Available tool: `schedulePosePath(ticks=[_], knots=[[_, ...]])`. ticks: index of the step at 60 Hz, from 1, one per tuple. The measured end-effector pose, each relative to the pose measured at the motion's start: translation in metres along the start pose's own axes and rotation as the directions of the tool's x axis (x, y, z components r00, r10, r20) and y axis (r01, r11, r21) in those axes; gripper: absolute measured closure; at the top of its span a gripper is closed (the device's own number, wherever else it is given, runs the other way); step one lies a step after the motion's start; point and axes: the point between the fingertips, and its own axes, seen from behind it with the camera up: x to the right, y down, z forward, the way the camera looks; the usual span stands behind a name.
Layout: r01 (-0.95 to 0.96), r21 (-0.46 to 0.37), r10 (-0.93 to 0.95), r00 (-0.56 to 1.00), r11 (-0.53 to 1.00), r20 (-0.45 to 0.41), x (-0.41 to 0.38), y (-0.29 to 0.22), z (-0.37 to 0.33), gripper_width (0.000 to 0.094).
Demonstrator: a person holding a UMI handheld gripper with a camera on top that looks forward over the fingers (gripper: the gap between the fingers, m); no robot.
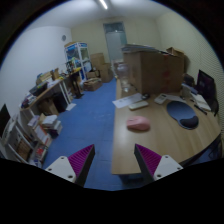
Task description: Arrange mouse
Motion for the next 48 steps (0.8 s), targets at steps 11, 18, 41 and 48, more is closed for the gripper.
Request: schedulePosePath(ticks=[11,18,41,48], knots=[[0.034,-0.033,-0.035,0.999,0.999,-0.025,0.089,0.010,0.053,0.0114],[0.116,-0.052,-0.117,0.993,0.992,-0.005,0.126,0.006,0.101,0.0112],[0.219,-0.006,-0.218,0.974,0.976,0.069,0.134,-0.042,0.203,0.0094],[0.202,-0.013,-0.201,0.978,0.979,0.048,0.131,-0.053,0.218,0.0098]])
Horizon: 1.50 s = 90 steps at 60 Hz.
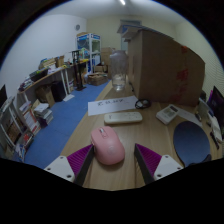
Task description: Arrange mouse
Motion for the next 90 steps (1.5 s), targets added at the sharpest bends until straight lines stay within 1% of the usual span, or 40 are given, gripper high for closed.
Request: schedulePosePath(ticks=[10,11,12,14,16,18,19,23,24,25,31,33,37,39,43,47,51,54,56,59,62,64,66,70,73,76,81,83,85,87,88,90], knots=[[-0.025,0.009,0.025,0.999,1.000,-0.034,-0.002,-0.014,0.018,0.0104],[-0.026,0.010,0.026,0.999,1.000,-0.037,-0.002,-0.015,0.020,0.0110],[-0.028,0.011,0.028,0.999,1.000,-0.041,-0.002,-0.017,0.020,0.0170],[-0.034,0.014,0.034,0.998,0.999,-0.043,-0.005,-0.018,0.022,0.0138],[-0.037,0.018,0.038,0.998,0.999,-0.050,-0.006,-0.019,0.023,0.0200],[-0.040,0.024,0.042,0.997,0.999,-0.057,-0.009,-0.019,0.023,0.0351],[-0.040,0.028,0.042,0.997,0.999,-0.065,-0.010,-0.019,0.023,0.0383],[-0.039,0.037,0.042,0.993,0.999,-0.107,-0.010,-0.016,0.021,0.0420],[-0.036,0.035,0.040,0.992,0.999,-0.116,-0.010,-0.016,0.021,0.0450],[-0.036,0.030,0.039,0.992,0.999,-0.123,-0.010,-0.015,0.020,0.0454],[-0.056,-0.010,0.054,0.988,0.998,-0.146,-0.012,-0.013,0.018,0.0553],[-0.062,-0.026,0.058,0.987,0.998,-0.152,-0.013,-0.013,0.016,0.0572],[-0.063,-0.059,0.054,0.989,0.996,-0.135,-0.024,-0.011,0.006,0.0592],[-0.068,-0.055,0.061,0.992,0.996,-0.114,-0.033,-0.017,-0.005,0.0591],[-0.052,0.005,0.053,0.995,0.999,-0.083,-0.044,-0.050,-0.035,0.0590],[-0.034,0.112,0.044,0.995,0.993,-0.091,-0.031,-0.104,-0.070,0.0588],[-0.032,0.226,0.061,0.990,0.974,-0.126,0.009,-0.164,-0.102,0.0590],[-0.029,0.301,0.084,0.981,0.953,-0.174,0.052,-0.196,-0.126,0.0592],[-0.021,0.328,0.094,0.974,0.944,-0.207,0.084,-0.209,-0.136,0.0592],[-0.008,0.347,0.101,0.963,0.938,-0.251,0.134,-0.217,-0.144,0.0591],[0.002,0.333,0.099,0.952,0.943,-0.288,0.181,-0.206,-0.137,0.0591],[0.004,0.300,0.093,0.947,0.954,-0.306,0.211,-0.191,-0.128,0.0592],[-0.001,0.264,0.087,0.945,0.964,-0.314,0.229,-0.167,-0.112,0.0593],[-0.041,0.162,0.087,0.953,0.986,-0.291,0.267,-0.116,-0.085,0.0592],[-0.077,0.078,0.095,0.956,0.994,-0.276,0.276,-0.072,-0.066,0.0593],[-0.098,0.020,0.100,0.958,0.995,-0.270,0.286,-0.035,-0.049,0.0590],[-0.133,-0.012,0.127,0.964,0.991,-0.235,0.299,0.003,-0.032,0.0591],[-0.141,-0.037,0.129,0.965,0.989,-0.229,0.299,0.015,-0.028,0.0587],[-0.119,-0.004,0.115,0.967,0.993,-0.229,0.301,0.011,-0.026,0.0591],[-0.101,-0.005,0.097,0.968,0.995,-0.230,0.302,0.013,-0.024,0.0584],[-0.102,-0.011,0.096,0.968,0.995,-0.233,0.296,0.009,-0.025,0.0556],[-0.114,-0.014,0.108,0.967,0.993,-0.231,0.296,0.011,-0.024,0.0543]])
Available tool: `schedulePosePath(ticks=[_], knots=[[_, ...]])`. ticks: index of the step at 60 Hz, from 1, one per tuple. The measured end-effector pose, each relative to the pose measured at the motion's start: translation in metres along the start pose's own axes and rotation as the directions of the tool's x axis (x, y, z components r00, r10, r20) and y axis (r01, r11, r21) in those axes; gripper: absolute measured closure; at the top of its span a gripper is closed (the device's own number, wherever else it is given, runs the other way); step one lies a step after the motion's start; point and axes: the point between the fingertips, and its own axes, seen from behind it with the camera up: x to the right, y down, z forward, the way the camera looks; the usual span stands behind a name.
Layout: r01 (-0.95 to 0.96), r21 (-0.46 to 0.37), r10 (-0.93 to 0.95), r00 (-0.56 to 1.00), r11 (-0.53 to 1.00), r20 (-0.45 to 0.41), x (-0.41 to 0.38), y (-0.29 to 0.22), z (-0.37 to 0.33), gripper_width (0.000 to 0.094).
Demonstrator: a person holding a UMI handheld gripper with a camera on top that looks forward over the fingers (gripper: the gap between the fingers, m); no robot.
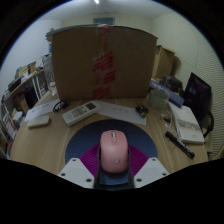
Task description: Arrange mouse
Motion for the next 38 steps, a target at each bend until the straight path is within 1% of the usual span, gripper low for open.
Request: schedulePosePath(ticks=[1,2,3,5,6,7,8,9,10,13,14,15,18,23,38], knots=[[-0.007,-0.007,0.007,1.000,1.000,0.002,0.000,0.001,0.000,0.0539],[-0.012,-0.011,0.012,1.000,1.000,0.004,0.000,0.001,0.000,0.0459],[-0.017,-0.014,0.018,1.000,1.000,0.006,0.000,0.000,0.001,0.0502],[-0.029,-0.029,0.029,1.000,0.999,0.007,0.001,0.002,0.001,0.0437],[-0.038,-0.035,0.039,0.999,0.999,0.010,0.001,0.002,0.001,0.0379],[-0.049,-0.044,0.050,0.999,0.998,0.011,0.001,0.002,0.000,0.0345],[-0.061,-0.054,0.061,0.998,0.997,0.015,0.000,0.003,-0.001,0.0357],[-0.072,-0.067,0.074,0.997,0.995,0.022,-0.001,0.004,-0.002,0.0275],[-0.084,-0.080,0.087,0.996,0.993,0.030,-0.003,0.005,-0.005,0.0267],[-0.119,-0.103,0.125,0.991,0.988,0.051,-0.009,0.006,-0.018,0.0068],[-0.129,-0.104,0.135,0.989,0.986,0.052,-0.011,0.005,-0.023,0.0031],[-0.138,-0.100,0.143,0.989,0.985,0.045,-0.011,0.003,-0.029,0.0073],[-0.143,-0.084,0.147,0.988,0.986,0.038,-0.014,-0.002,-0.050,0.0097],[-0.146,-0.050,0.146,0.989,0.988,0.003,-0.021,-0.008,-0.097,0.0096],[-0.198,-0.029,0.194,0.975,0.980,-0.108,-0.071,0.009,-0.243,0.0099]])
